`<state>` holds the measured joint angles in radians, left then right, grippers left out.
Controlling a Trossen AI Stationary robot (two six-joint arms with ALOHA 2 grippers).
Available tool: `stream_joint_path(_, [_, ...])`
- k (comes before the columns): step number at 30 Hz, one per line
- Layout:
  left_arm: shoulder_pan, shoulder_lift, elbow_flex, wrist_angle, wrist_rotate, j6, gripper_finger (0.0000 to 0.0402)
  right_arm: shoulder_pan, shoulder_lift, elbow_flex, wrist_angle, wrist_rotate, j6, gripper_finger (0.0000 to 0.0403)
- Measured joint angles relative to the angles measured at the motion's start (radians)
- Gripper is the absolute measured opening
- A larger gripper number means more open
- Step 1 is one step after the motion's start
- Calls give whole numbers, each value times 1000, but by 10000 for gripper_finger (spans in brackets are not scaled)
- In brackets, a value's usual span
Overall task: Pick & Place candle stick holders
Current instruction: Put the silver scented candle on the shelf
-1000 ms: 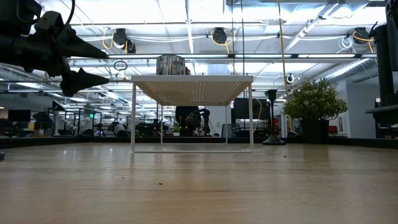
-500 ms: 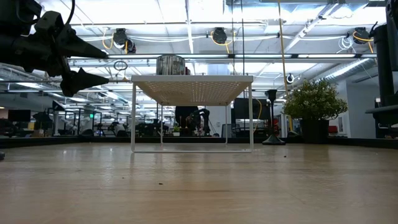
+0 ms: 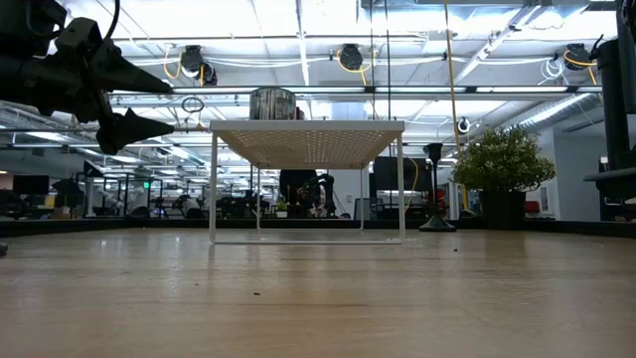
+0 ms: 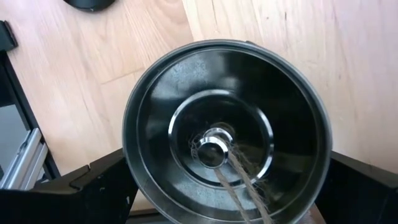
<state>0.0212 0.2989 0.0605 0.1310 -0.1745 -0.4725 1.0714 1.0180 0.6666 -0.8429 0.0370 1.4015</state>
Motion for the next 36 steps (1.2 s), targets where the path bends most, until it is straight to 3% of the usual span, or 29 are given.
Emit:
stream_joint_path(13, [0, 0, 0, 0, 0, 1, 365, 0, 0, 0, 12, 24, -1, 396])
stream_joint_path(21, [0, 0, 0, 0, 0, 1, 365, -25, -1, -17, 18, 96, -5, 396])
stream_joint_path(36, [0, 0, 0, 0, 0, -1, 365, -89, -1, -138, 225, 90, 56, 396])
